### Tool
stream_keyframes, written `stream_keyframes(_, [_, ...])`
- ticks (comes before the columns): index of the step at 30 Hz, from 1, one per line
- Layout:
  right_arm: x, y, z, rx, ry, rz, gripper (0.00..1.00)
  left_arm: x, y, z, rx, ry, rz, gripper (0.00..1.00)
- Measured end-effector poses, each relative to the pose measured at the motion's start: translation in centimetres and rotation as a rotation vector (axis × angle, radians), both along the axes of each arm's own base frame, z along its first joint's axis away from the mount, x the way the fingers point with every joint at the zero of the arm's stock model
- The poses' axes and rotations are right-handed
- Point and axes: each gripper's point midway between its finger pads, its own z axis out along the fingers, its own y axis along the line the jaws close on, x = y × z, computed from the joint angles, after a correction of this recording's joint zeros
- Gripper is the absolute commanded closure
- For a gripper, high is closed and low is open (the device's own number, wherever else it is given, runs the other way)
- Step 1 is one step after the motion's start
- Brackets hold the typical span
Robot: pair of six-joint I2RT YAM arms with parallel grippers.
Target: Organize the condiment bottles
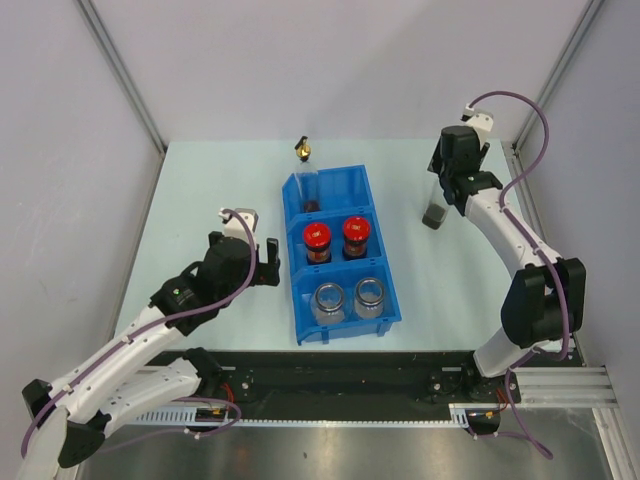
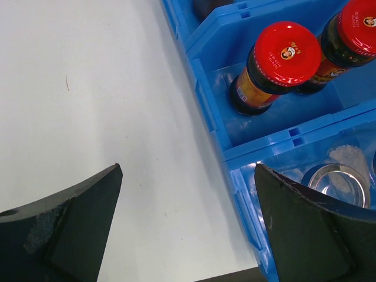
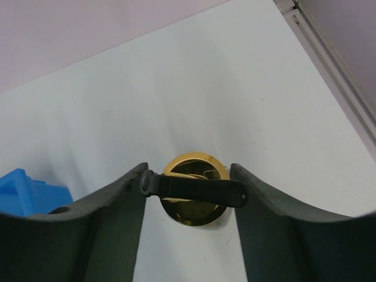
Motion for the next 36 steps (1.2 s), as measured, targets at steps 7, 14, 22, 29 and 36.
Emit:
stream_keyframes(7, [0.3, -0.3, -0.7, -0.024, 0.016, -0.008, 0.84, 0.0, 0.0, 0.0, 0.000, 0.001, 0.001, 0.00])
stream_keyframes(14, [0.2, -0.5, -0.7, -0.026, 0.012, -0.030, 1.00, 0.0, 0.0, 0.0, 0.000, 0.001, 0.001, 0.00])
stream_keyframes(22, [-0.2, -0.6, -0.5, -0.031, 0.013, -0.023, 1.00, 0.0, 0.0, 0.0, 0.000, 0.000, 0.001, 0.00])
stream_keyframes(29, [-1.8, 0.2, 2.7, -0.016, -0.044, 0.033, 1.00, 0.0, 0.0, 0.0, 0.000, 0.000, 0.000, 0.00])
stream_keyframes(36, [-3.1, 3.5, 8.4, 0.021, -0.168, 0.146, 1.00, 0.0, 0.0, 0.1, -0.003, -0.003, 0.001, 0.00])
